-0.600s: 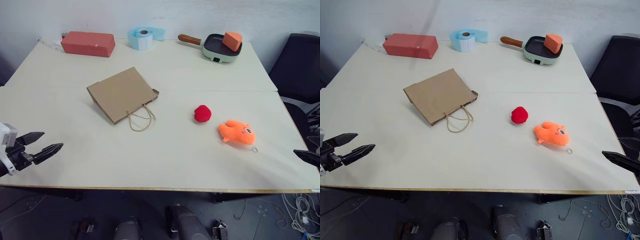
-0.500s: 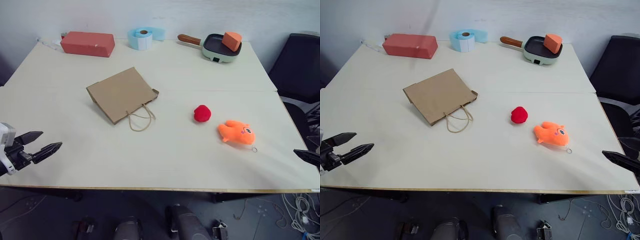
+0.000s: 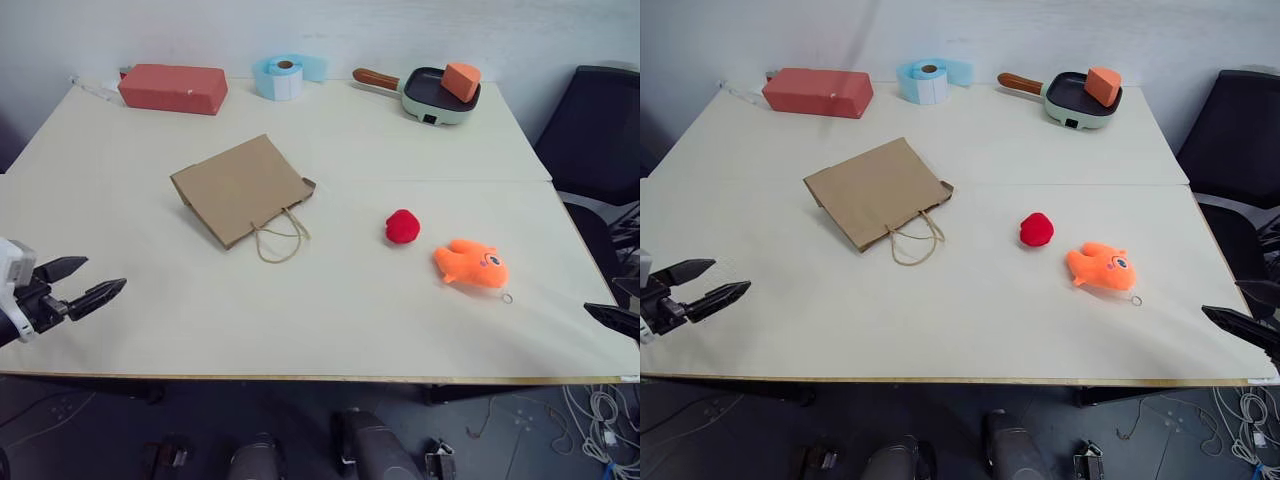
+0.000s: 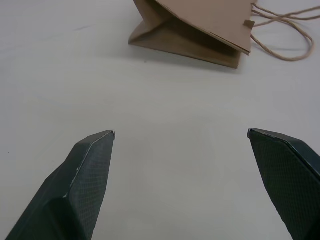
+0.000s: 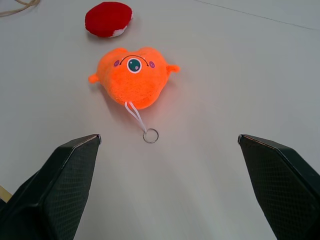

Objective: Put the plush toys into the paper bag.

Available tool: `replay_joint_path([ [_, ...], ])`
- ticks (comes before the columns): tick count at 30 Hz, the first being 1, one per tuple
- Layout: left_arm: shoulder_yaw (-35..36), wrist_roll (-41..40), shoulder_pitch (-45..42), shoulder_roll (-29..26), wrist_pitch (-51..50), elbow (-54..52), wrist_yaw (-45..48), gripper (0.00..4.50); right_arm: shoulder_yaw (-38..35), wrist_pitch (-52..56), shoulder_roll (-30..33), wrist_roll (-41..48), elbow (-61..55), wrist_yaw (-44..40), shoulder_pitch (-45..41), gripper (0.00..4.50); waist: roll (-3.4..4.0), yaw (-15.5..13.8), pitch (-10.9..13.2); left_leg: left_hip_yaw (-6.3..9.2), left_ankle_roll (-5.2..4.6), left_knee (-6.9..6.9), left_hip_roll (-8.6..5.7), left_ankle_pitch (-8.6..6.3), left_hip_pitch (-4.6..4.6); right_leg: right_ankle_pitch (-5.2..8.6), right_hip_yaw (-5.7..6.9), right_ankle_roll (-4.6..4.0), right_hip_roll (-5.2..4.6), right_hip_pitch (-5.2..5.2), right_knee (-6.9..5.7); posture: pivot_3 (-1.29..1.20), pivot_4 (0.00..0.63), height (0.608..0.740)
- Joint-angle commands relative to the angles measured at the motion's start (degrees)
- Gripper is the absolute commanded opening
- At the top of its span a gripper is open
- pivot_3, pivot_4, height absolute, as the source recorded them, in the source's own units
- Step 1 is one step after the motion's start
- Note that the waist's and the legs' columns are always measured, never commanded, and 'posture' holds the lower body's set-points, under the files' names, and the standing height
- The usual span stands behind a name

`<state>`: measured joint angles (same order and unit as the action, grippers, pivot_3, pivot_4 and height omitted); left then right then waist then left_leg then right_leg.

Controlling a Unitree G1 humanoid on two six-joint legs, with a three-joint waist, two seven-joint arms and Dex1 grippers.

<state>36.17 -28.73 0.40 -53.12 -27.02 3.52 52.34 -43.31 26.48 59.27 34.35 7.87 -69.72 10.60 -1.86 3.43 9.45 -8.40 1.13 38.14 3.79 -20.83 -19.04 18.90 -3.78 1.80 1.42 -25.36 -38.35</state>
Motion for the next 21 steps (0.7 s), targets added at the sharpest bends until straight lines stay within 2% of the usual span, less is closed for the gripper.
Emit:
replay_joint_path([
  [1, -0.42, -0.28, -2.01, -2.23, -0.09, 0.37, 0.96, 4.46, -3.52, -0.04, -1.06, 0.89, -3.01, 1.06, 0.74, 4.5, 0.0, 0.0, 0.0, 0.0, 0.0, 0.0, 0.0, 0.0, 0.0, 0.0, 0.0, 0.0, 0.0, 0.0, 0.0, 0.0, 0.15, 0.74],
  [6, -7.73, -0.2, -8.13, -4.94, -0.34, -1.59, 5.21, 4.46, -4.09, 4.6, -1.46, 4.34, -13.2, 3.04, 1.28, 4.5, 0.02, 0.04, 0.0, 0.0, 0.02, 0.04, 0.0, 0.0, 0.0, 0.0, 0.0, 0.0, 0.0, -0.01, -0.07, 0.0, 0.15, 0.74],
  [11, -22.92, 4.05, -21.53, -5.52, 2.87, -1.98, 11.49, 4.46, 0.99, 10.18, -2.83, 10.4, -29.56, 7.37, -0.58, 4.5, 0.02, -0.06, -0.01, 0.02, 0.06, 0.15, -0.02, 0.02, -0.01, -0.01, 0.02, 0.02, 0.0, 0.0, -0.24, 0.0, 0.15, 0.74],
  [14, -30.83, 8.5, -28.87, -3.32, 6.24, 0.39, 13.28, 4.46, 5.54, 10.91, -3.88, 11.62, -35.85, 10.27, -2.31, 4.5, 0.02, -0.1, -0.01, 0.03, 0.1, 0.17, -0.01, 0.03, -0.04, -0.01, 0.04, 0.02, 0.02, -0.02, -0.23, 0.0, 0.15, 0.74],
  [18, -40.66, 17.15, -39.92, 3.44, 11.12, 8.07, 11.31, 4.46, 13.66, 10.42, -5.78, 11.32, -42.15, 14.67, -6.66, 4.5, 0.03, -0.28, 0.0, 0.03, 0.09, 0.4, -0.01, 0.03, -0.15, -0.01, 0.05, 0.02, 0.02, -0.08, -0.29, 0.0, 0.15, 0.74],
  [21, -45.5, 22.61, -46.28, 8.55, 16.14, 15.69, 10.63, 4.46, 19.18, 9.96, -7.0, 10.18, -44.72, 16.98, -9.85, 4.5, 0.02, -0.27, 0.0, 0.03, 0.04, 0.71, 0.0, 0.0, -0.21, -0.01, 0.05, 0.02, 0.02, -0.09, -0.46, 0.0, 0.15, 0.74],
])
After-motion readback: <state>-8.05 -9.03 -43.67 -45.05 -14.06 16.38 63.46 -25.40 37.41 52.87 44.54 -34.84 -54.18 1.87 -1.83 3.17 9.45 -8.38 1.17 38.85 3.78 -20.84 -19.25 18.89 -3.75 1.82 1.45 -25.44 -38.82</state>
